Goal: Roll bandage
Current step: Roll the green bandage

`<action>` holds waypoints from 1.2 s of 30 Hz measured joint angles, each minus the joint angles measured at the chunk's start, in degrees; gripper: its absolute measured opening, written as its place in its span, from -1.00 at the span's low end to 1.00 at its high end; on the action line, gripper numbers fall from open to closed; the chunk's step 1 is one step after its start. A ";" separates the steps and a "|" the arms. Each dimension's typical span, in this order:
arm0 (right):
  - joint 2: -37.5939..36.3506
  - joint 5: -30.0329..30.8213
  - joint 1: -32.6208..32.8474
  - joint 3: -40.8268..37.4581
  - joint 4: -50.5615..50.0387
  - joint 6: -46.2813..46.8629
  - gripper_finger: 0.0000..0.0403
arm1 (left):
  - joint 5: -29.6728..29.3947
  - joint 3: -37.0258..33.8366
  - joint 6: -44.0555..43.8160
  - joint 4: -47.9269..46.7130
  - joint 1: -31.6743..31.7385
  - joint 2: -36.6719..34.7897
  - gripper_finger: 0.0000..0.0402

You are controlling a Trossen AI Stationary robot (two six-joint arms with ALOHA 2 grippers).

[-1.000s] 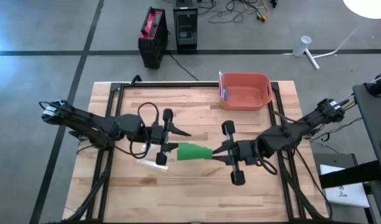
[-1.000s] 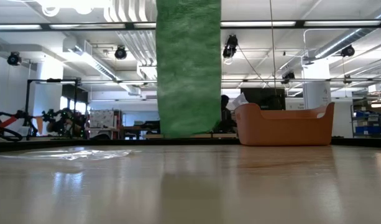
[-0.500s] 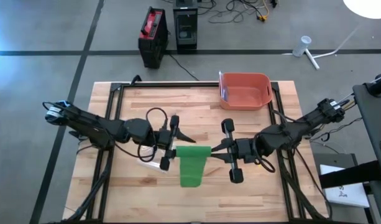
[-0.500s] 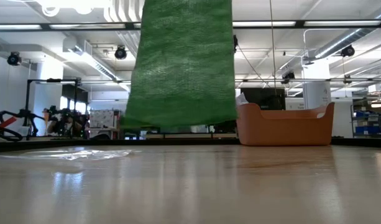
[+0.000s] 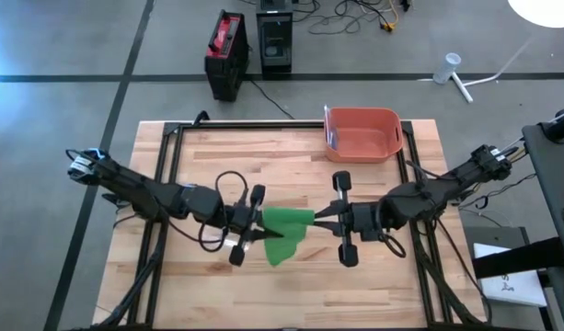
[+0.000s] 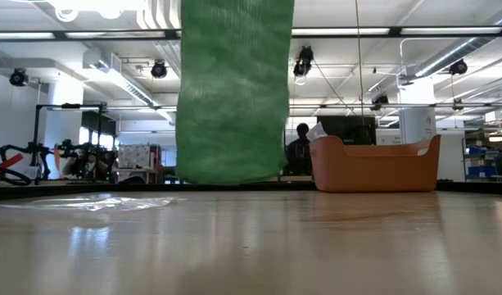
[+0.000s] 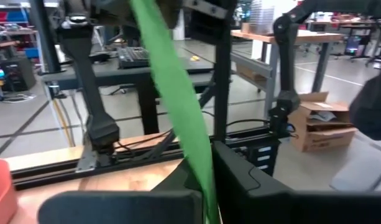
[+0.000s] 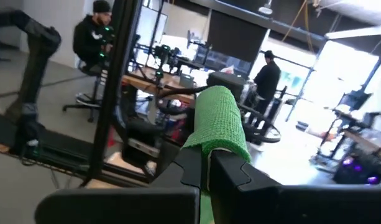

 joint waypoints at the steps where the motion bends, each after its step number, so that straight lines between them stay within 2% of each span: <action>1: -0.02 0.33 0.02 0.00 -0.06 -0.86 -0.99 | 0.00 0.00 0.01 0.00 -0.38 0.00 -0.94; 9: -0.49 0.12 0.02 0.00 -0.37 -1.48 -0.99 | -0.93 0.00 0.28 -0.84 -2.84 -0.02 -0.99; 17: -2.20 -0.39 0.02 0.00 -5.07 6.28 -0.99 | -5.74 0.00 1.15 -2.91 -3.32 -0.04 -1.00; 22: -2.03 -7.60 0.02 0.00 -6.43 9.39 -0.99 | -14.32 0.00 3.82 -2.99 -3.26 -0.04 -1.00; 26: -1.28 -13.12 0.14 0.00 -6.58 10.35 -0.99 | -26.17 0.00 8.73 -2.71 -2.83 -0.27 -1.00; 30: -0.41 -14.98 0.17 -0.02 -6.53 11.88 -0.99 | -36.89 0.00 15.05 0.66 -0.80 -0.84 -1.00; 32: 0.20 -14.96 0.15 -0.02 -7.22 12.10 -0.99 | -38.80 0.00 18.27 3.08 0.87 -1.03 -1.00; 36: 1.45 -15.13 0.15 -0.07 -8.71 13.19 -0.99 | -38.85 -0.02 22.20 5.72 3.86 -1.76 -1.00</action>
